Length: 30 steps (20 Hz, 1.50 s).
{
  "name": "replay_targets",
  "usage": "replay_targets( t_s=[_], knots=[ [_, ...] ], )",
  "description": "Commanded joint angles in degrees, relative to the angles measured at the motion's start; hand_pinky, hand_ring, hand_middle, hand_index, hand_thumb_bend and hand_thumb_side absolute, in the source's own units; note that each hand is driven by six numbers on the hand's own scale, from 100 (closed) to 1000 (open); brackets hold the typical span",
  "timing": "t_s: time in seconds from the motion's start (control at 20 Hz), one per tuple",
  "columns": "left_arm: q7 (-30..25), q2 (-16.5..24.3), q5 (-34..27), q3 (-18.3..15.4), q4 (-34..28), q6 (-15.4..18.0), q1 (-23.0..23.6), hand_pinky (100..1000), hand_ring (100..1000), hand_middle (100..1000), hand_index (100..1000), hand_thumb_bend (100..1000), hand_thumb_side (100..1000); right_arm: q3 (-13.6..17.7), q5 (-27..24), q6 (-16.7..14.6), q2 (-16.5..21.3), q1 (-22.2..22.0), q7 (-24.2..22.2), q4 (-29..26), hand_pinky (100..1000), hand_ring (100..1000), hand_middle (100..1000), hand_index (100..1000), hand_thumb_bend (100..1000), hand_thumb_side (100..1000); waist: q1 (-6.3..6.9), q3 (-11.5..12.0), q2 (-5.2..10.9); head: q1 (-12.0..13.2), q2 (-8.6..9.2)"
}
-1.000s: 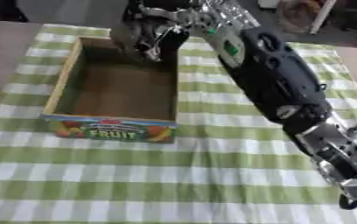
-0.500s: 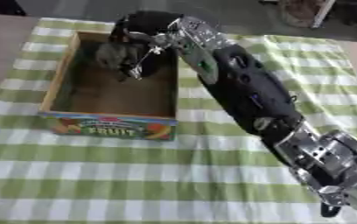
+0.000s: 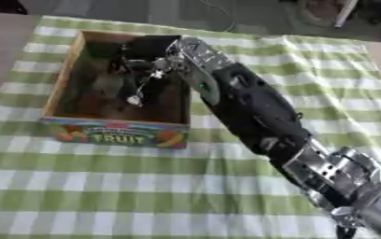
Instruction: Pick up objects on the table and place them in the box.
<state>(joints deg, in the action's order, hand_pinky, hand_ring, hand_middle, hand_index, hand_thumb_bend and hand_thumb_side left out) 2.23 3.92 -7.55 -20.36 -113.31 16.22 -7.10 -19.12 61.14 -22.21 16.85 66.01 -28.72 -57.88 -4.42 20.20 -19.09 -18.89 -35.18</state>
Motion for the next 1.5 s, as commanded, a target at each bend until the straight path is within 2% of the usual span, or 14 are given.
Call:
replay_targets(
  t_s=[0.05,0.15,0.3,0.65,0.95,1.15,1.3,1.45,1.5],
  knots=[
    [-0.2,0.3,-0.2,0.0,-1.3,-0.1,-0.3,314,347,638,409,100,783,0.6,1.5,-0.6,0.4,1.0,-0.1,-0.1,973,978,885,1000,466,645,0.44,0.0,1.12,0.1,-0.15],
    [-0.2,0.3,-0.2,0.1,-1.3,-0.1,-0.2,314,346,638,408,100,783,0.9,2.0,-0.6,0.5,1.0,0.2,-0.1,974,981,891,1000,474,653,0.49,-0.1,1.14,0.3,-0.19],
    [-0.2,0.3,-0.2,0.0,-1.3,-0.2,-0.1,313,346,637,407,100,783,2.0,0.7,-0.3,0.7,1.4,0.9,-1.2,972,980,880,1000,431,649,0.56,-0.2,1.19,0.5,-0.14],
    [-0.1,0.3,0.1,-0.2,-1.3,-0.5,0.0,313,346,636,406,100,783,4.7,-5.4,2.2,4.0,2.4,2.1,-7.0,969,979,864,990,382,655,0.53,-0.9,1.42,1.7,-0.3],
    [0.2,0.3,0.3,-0.3,-1.3,-0.4,0.2,313,346,636,406,100,781,6.8,-10.6,4.4,6.7,1.5,2.7,-13.3,967,978,854,987,322,649,0.91,-1.4,1.6,2.3,-0.13],
    [0.4,0.3,0.3,-0.4,-1.3,-0.3,0.3,313,347,636,407,100,780,7.9,-14.0,5.9,9.1,0.3,4.8,-18.7,961,971,845,979,244,670,1.25,-2.0,1.7,2.6,-0.26],
    [0.6,0.3,0.3,-0.5,-1.3,-0.2,0.4,313,347,636,408,100,779,9.5,-16.6,7.2,10.8,-1.3,6.9,-23.0,951,960,827,965,114,674,1.56,-2.6,1.83,3.0,-0.51],
    [0.7,0.3,0.4,-0.5,-1.3,-0.2,0.6,314,348,636,409,100,778,11.7,-19.2,9.0,12.1,-3.5,9.5,-27.2,945,954,817,955,100,719,1.93,-3.2,2.02,3.3,-0.96],
    [0.8,0.3,0.4,-0.6,-1.3,-0.2,0.6,314,349,636,409,100,778,12.4,-20.0,9.7,12.5,-4.3,10.3,-28.6,942,952,815,953,100,779,2.04,-3.5,2.11,3.4,-1.12]
  ],
)
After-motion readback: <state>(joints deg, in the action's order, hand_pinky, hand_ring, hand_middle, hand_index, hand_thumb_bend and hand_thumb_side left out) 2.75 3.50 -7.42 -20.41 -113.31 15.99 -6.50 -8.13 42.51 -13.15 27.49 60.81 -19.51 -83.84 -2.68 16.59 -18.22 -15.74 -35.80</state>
